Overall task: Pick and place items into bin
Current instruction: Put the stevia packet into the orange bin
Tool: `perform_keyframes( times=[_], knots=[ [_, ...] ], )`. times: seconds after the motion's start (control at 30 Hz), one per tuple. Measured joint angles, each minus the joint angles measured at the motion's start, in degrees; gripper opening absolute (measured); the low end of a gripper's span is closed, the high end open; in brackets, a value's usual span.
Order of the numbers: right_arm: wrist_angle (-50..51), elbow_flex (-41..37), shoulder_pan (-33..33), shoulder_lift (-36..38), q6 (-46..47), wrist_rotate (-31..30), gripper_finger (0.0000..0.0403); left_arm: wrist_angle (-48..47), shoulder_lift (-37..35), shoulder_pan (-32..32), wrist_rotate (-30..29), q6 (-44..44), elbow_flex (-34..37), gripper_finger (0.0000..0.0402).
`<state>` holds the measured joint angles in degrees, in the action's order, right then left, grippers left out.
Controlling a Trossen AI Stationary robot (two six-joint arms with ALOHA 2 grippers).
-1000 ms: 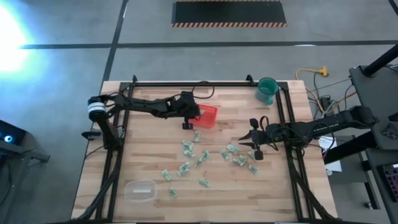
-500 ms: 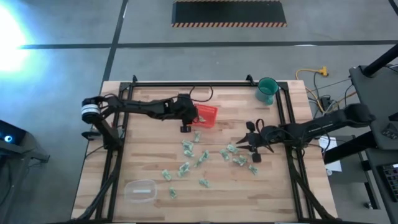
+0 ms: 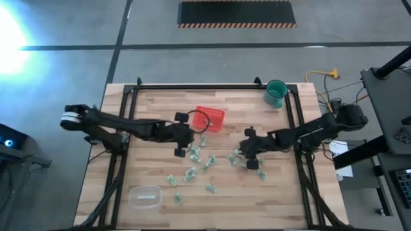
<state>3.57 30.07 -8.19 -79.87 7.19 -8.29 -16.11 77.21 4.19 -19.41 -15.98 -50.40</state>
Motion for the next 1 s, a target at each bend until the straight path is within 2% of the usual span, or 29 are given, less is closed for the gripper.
perform_keyframes(
  times=[0.07, 0.23, 0.43, 0.6, 0.8, 1.0],
  knots=[
    [4.0, 2.9, -0.3, -2.3, 0.8, -2.4, 0.0081, 0.4, -3.0, 1.9, -2.3, 0.7, 1.7, 0.015],
    [4.8, 6.6, -0.6, -5.8, 1.2, -2.3, 0.0112, 0.4, -8.7, 4.5, -4.0, 2.6, 5.6, 0.015],
    [9.5, 7.1, -1.0, -5.8, 4.9, -2.1, 0.0166, 2.3, -12.2, 5.3, -4.3, 5.2, 8.5, 0.015],
    [10.9, 6.2, -1.0, -5.3, 8.4, -2.1, 0.0197, 2.3, -13.2, 5.3, -4.6, 5.4, 9.6, 0.015],
    [11.1, 5.8, -1.1, -5.9, 9.5, -1.7, 0.0205, 2.3, -12.7, 5.6, -4.6, 5.7, 9.6, 0.015],
    [11.3, 5.3, -1.1, -6.4, 10.9, -0.8, 0.019, 2.6, -12.4, 5.7, -4.6, 6.6, 9.6, 0.015]
  ],
)
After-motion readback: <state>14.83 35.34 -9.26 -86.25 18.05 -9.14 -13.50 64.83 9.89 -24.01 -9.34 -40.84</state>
